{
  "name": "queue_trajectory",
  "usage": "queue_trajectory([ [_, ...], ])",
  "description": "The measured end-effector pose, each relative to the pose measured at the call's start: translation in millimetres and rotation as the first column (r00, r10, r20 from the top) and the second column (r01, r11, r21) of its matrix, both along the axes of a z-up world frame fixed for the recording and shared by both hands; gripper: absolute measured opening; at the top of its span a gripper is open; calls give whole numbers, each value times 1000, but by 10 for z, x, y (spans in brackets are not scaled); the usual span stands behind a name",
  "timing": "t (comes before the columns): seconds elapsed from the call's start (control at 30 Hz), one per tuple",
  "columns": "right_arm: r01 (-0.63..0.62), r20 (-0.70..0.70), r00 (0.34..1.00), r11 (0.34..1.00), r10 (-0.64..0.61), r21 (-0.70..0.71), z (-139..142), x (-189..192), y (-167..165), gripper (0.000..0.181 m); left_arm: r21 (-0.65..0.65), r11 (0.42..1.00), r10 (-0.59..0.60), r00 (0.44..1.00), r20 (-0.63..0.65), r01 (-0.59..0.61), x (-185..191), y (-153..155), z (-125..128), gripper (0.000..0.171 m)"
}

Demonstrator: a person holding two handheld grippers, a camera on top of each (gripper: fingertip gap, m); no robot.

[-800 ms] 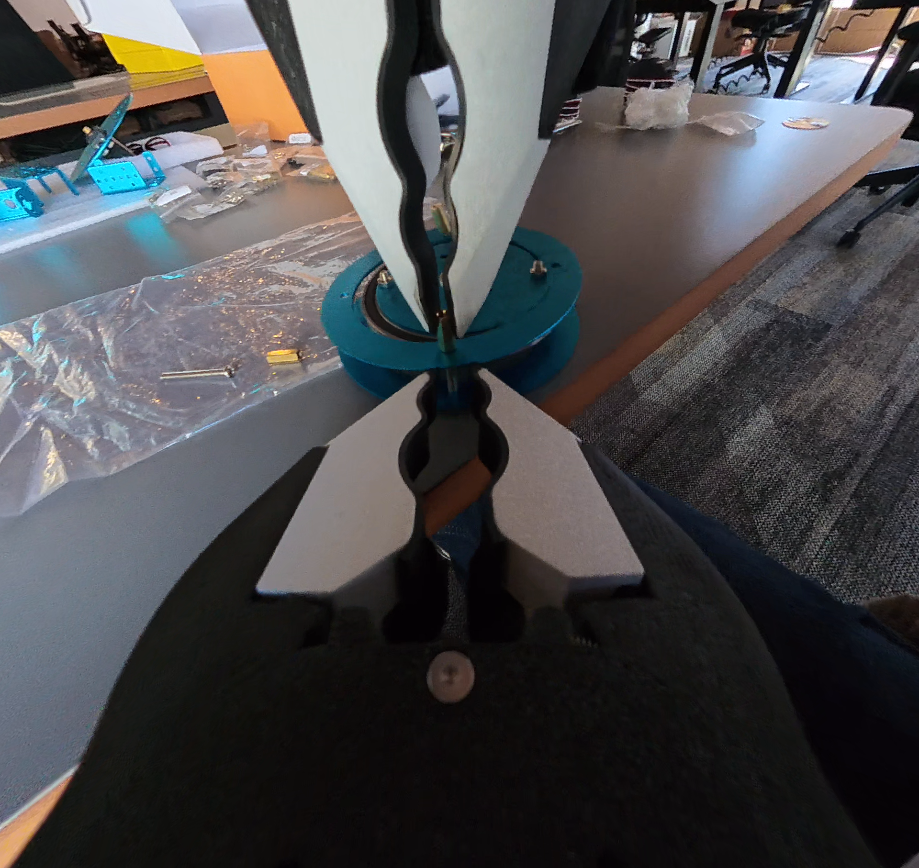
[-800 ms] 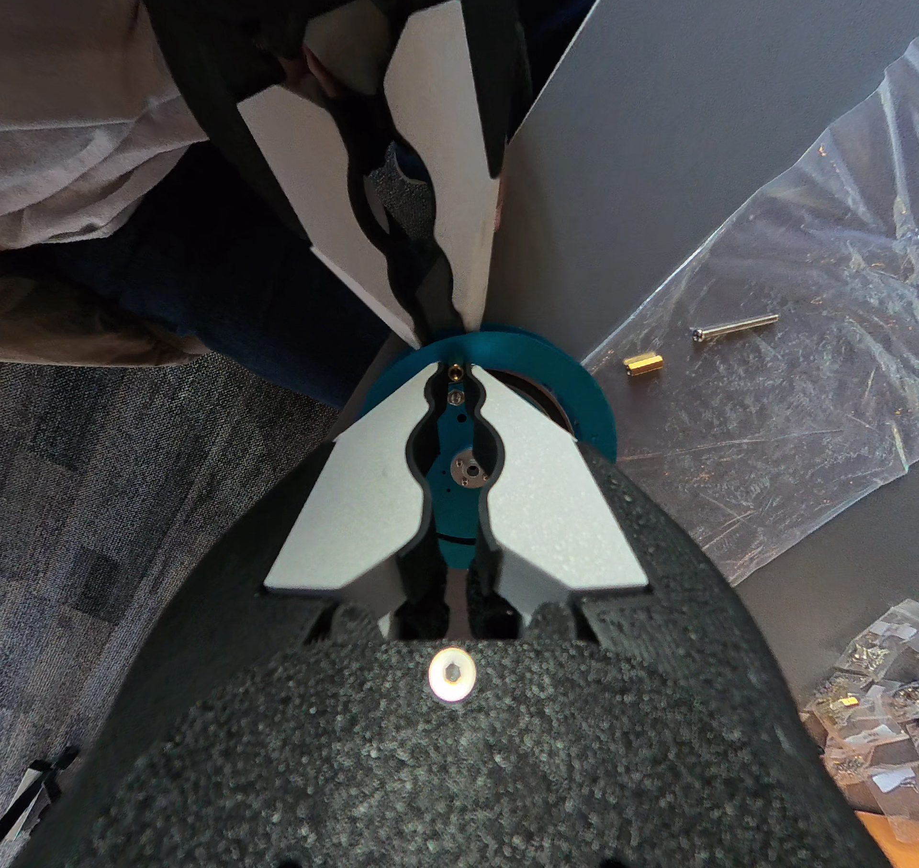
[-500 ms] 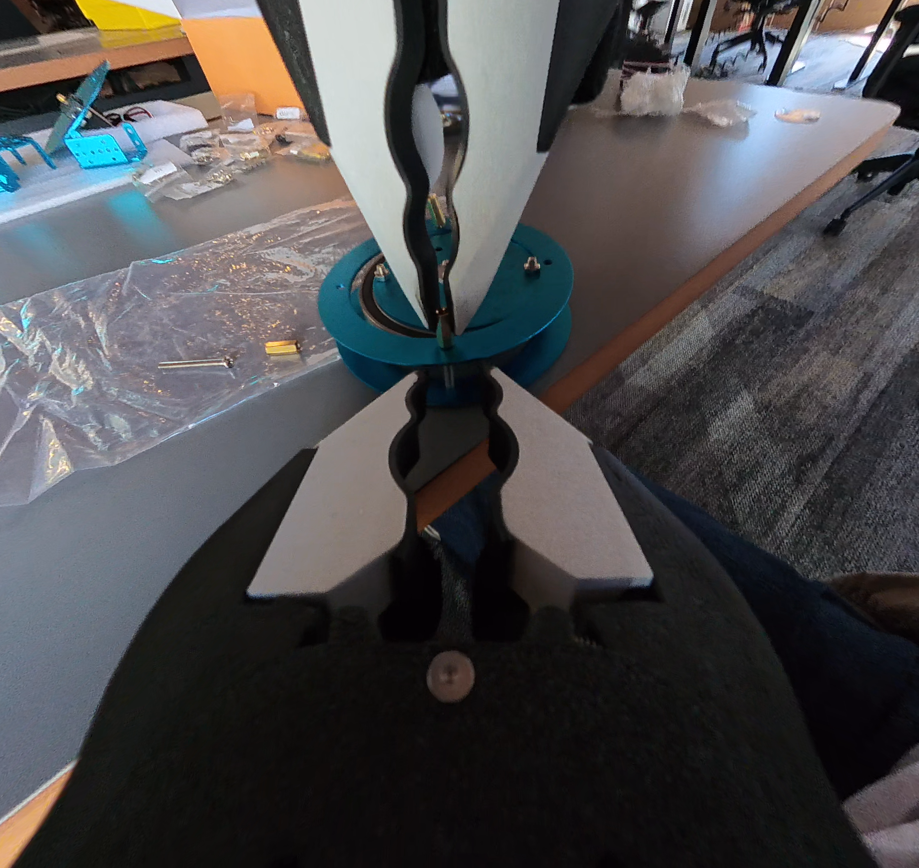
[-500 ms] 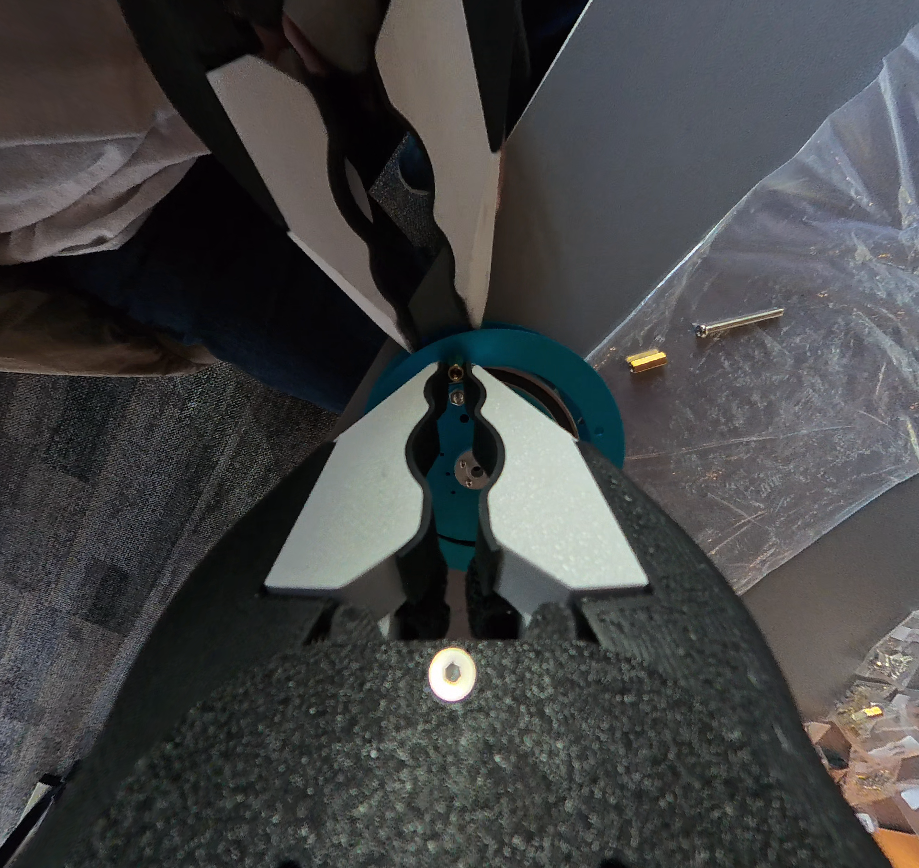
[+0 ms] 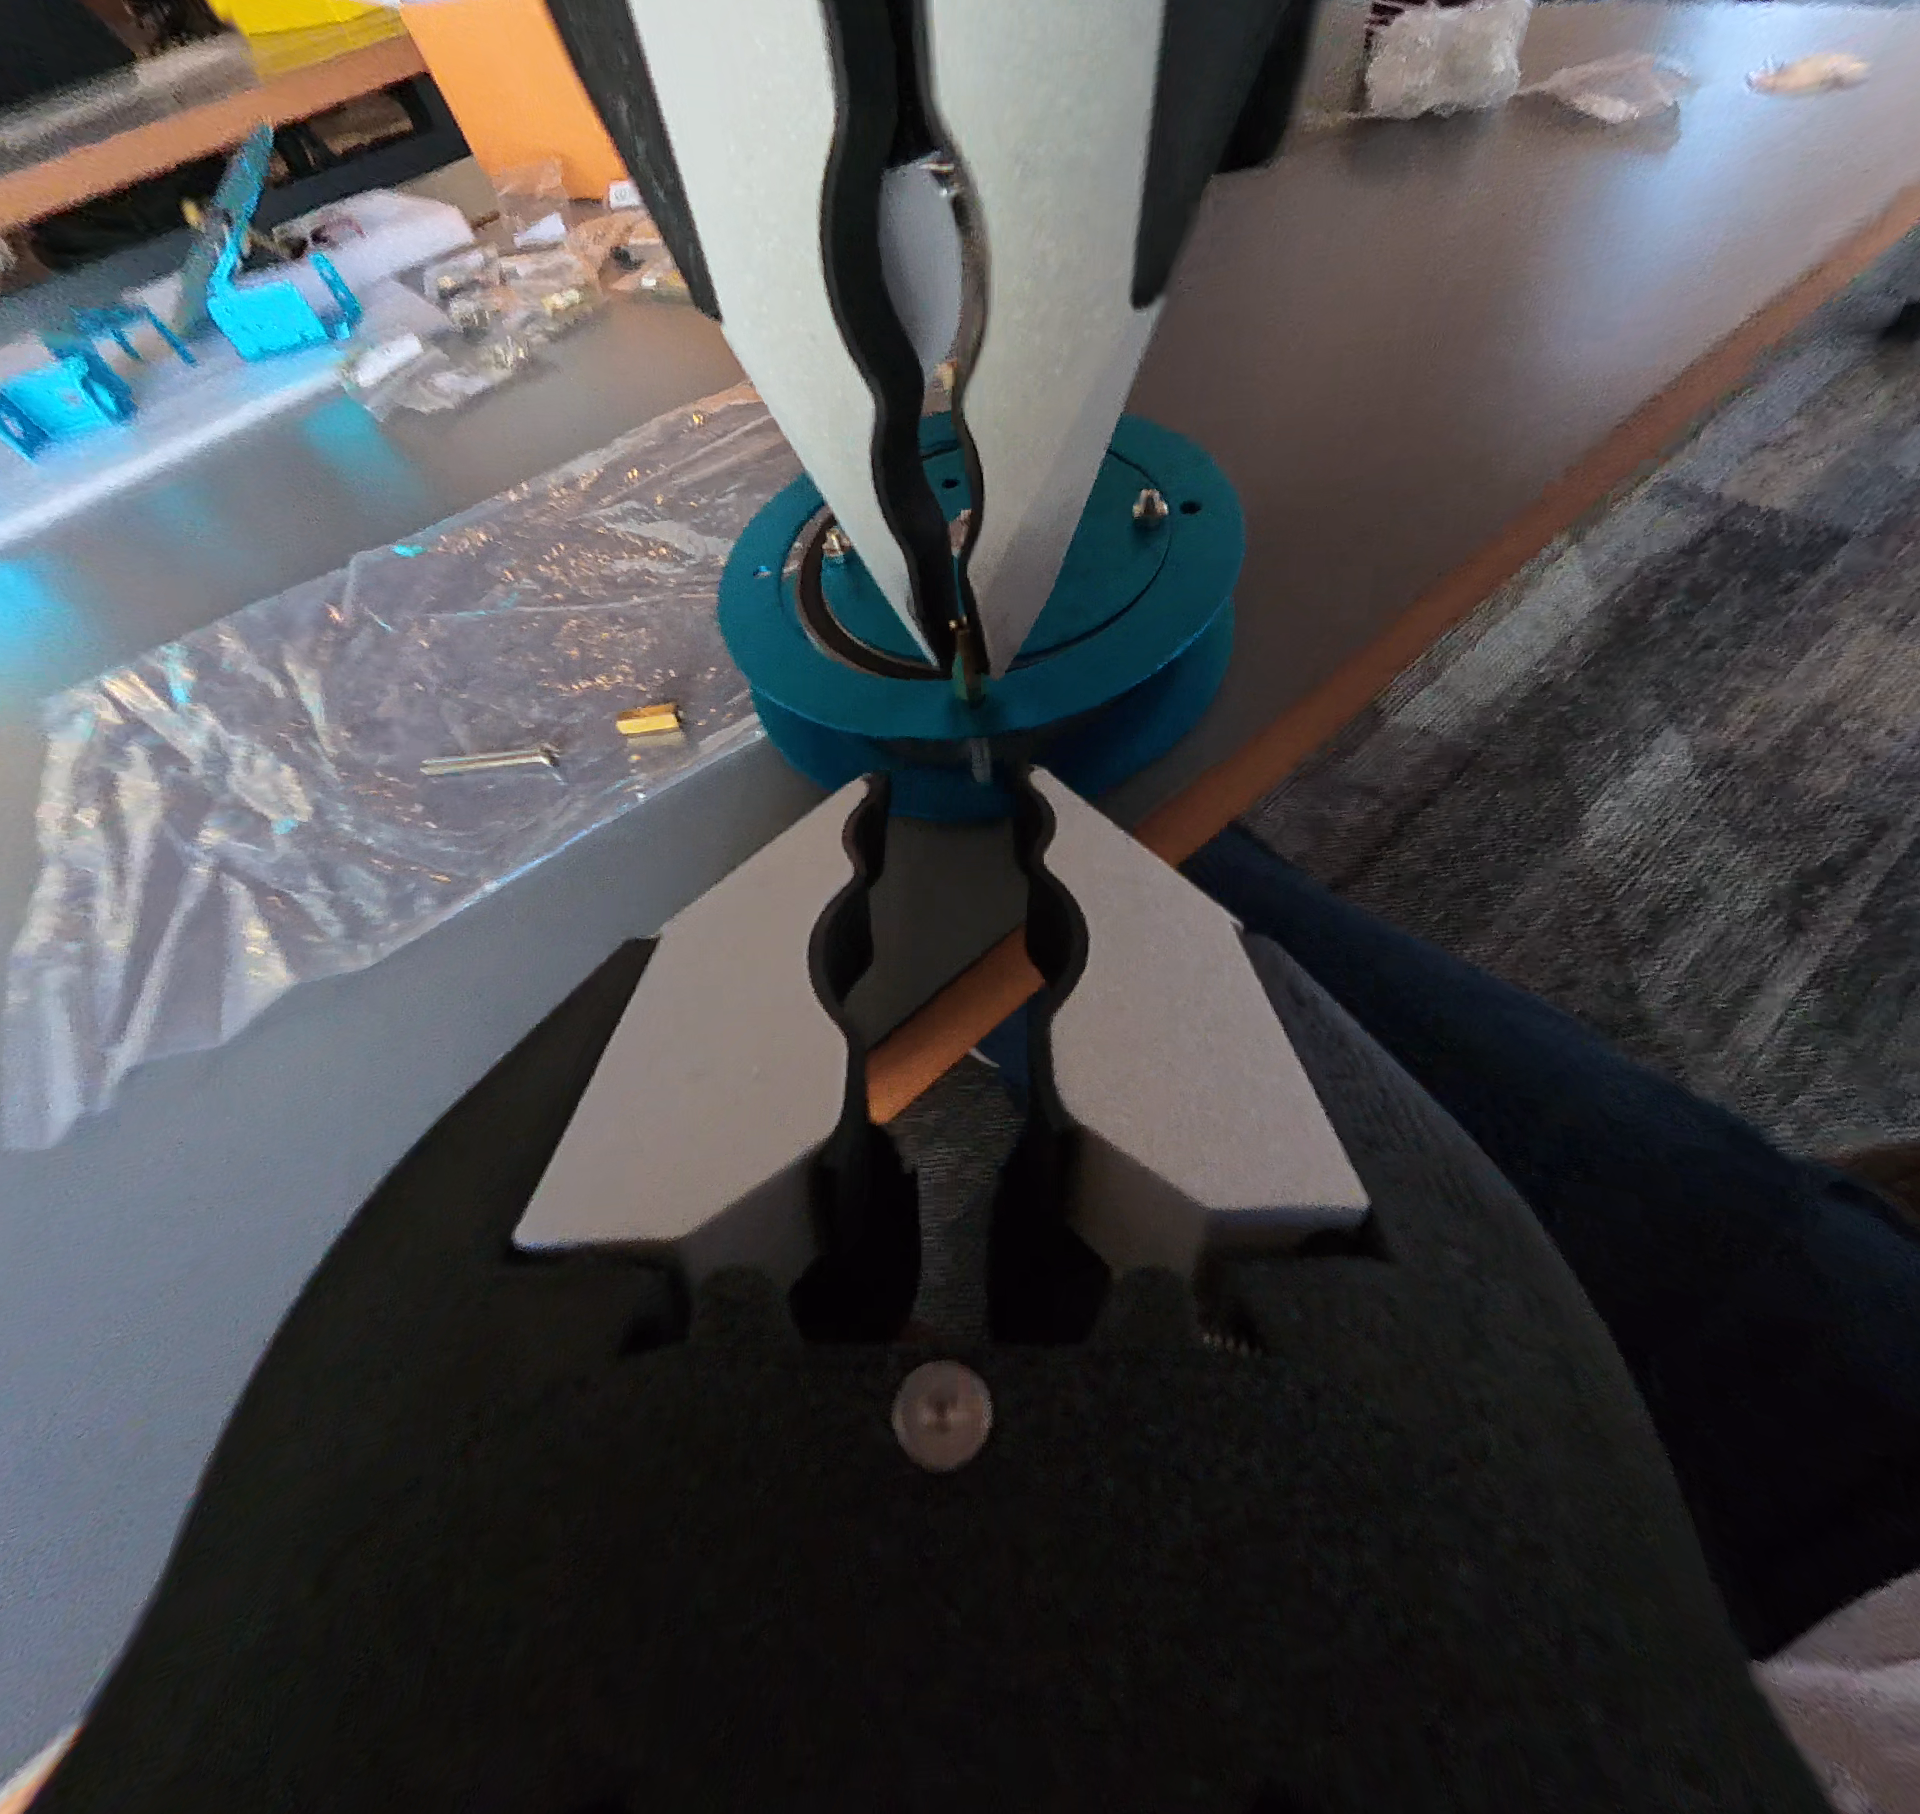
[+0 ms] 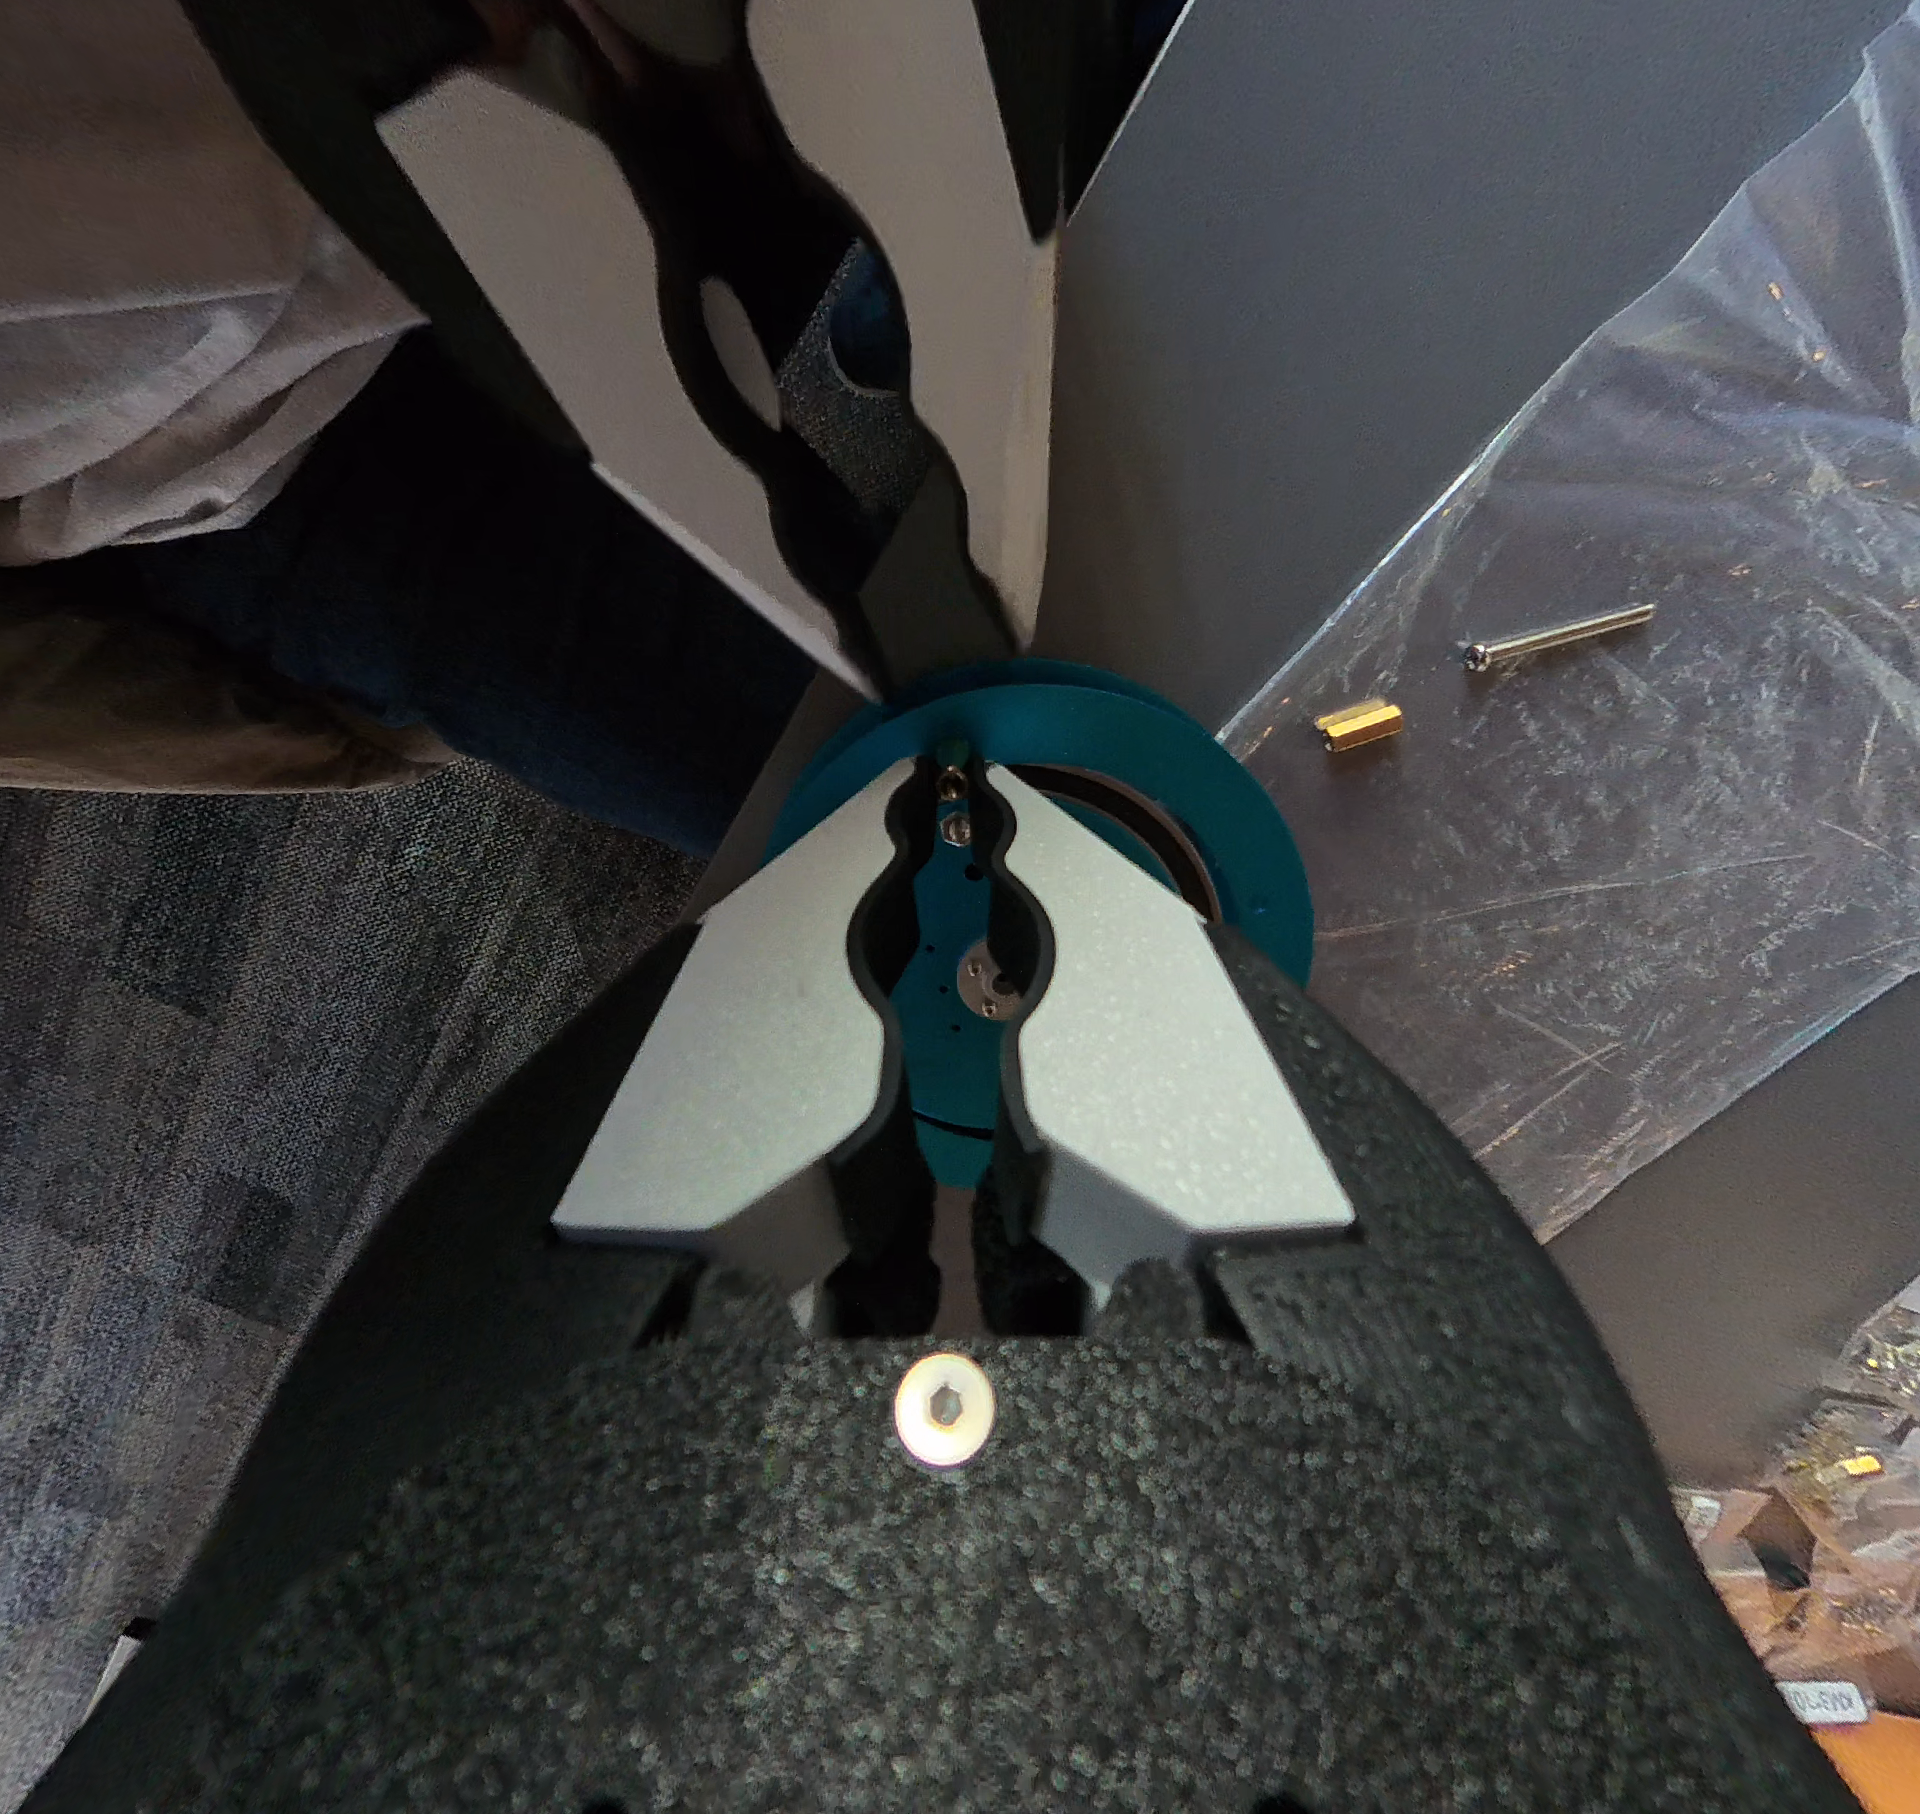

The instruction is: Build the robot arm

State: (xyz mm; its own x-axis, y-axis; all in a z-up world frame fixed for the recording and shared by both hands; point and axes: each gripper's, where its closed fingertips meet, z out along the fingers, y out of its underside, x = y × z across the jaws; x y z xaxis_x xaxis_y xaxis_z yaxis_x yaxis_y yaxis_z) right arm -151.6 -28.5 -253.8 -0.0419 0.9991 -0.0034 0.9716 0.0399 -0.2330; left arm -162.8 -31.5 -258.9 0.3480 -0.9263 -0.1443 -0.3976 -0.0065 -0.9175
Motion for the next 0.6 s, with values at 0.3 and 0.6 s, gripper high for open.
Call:
queue_trajectory([
  [0.3,44,-24,999,999,-44,-14,-13,-12,5,5,749,600,-101,956,-277,280,-636,166,475,14],
  [0.6,144,-25,989,989,-143,27,-11,-24,36,4,898,241,-177,926,-333,369,-394,454,596,14],
])
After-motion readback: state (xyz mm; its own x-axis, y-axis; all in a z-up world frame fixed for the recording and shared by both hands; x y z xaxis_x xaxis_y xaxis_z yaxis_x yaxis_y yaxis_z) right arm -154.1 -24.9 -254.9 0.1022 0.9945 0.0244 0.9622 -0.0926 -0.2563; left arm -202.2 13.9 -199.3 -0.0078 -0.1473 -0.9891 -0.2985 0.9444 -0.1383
